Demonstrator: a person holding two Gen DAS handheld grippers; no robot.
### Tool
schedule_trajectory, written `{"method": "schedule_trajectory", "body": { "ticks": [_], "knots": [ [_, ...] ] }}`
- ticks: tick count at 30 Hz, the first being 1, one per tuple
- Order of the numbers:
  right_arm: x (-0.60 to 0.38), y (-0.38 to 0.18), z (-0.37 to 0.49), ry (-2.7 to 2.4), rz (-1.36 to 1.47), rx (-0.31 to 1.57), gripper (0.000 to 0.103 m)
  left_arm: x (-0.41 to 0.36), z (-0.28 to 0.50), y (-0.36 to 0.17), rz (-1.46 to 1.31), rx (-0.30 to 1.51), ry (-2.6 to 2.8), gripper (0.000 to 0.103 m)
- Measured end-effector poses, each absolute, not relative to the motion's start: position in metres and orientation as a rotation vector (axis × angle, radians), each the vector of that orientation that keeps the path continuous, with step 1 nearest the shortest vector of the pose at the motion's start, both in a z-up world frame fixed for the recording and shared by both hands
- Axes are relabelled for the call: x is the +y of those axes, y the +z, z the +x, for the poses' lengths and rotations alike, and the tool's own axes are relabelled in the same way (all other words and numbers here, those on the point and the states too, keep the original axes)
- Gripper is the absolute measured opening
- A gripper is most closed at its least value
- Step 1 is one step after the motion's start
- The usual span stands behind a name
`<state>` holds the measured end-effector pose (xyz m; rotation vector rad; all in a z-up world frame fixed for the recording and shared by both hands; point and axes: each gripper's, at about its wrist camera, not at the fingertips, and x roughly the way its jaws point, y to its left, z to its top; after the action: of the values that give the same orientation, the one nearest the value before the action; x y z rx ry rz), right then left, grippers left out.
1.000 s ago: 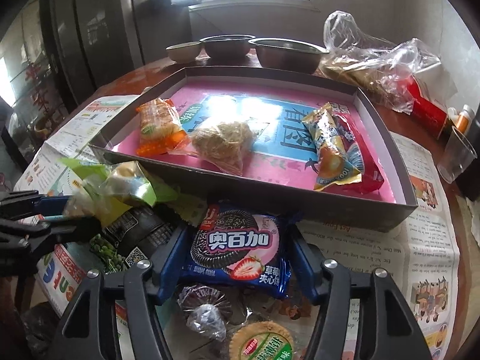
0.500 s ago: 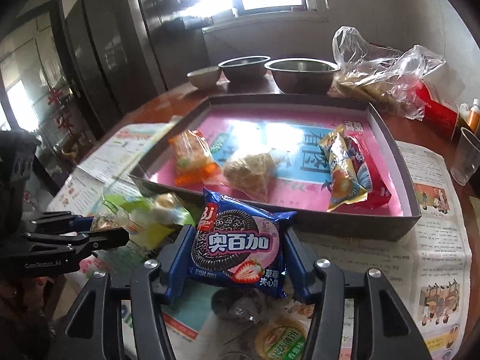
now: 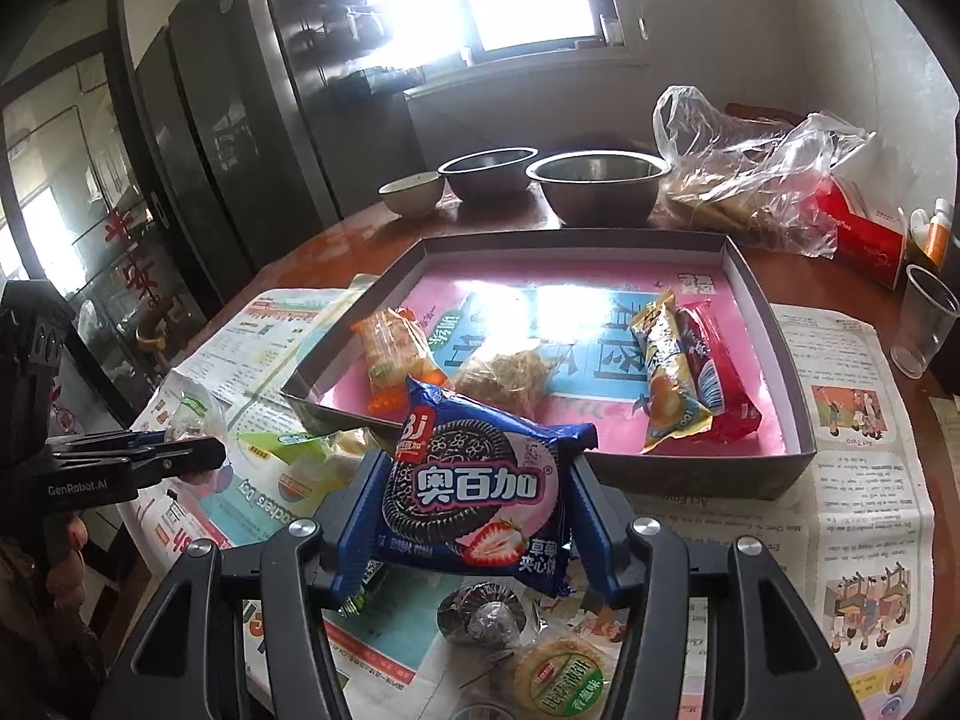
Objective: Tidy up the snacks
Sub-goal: 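Grasp the clear bag with red contents with the left tool while the right tool grasps the blue cookie pack, then carry the clear bag and blue cookie pack over the tray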
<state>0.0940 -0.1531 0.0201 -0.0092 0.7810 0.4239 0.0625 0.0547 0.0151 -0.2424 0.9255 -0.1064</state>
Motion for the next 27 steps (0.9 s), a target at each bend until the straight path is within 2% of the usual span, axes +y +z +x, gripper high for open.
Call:
{"method": "schedule_trajectory", "body": {
  "ticks": [27],
  "knots": [
    [-0.191, 0.036, 0.112, 0.343, 0.075, 0.714, 0.057, 0.022, 0.108, 0.042, -0.238, 0.884, -0.173, 0.039]
  ]
}}
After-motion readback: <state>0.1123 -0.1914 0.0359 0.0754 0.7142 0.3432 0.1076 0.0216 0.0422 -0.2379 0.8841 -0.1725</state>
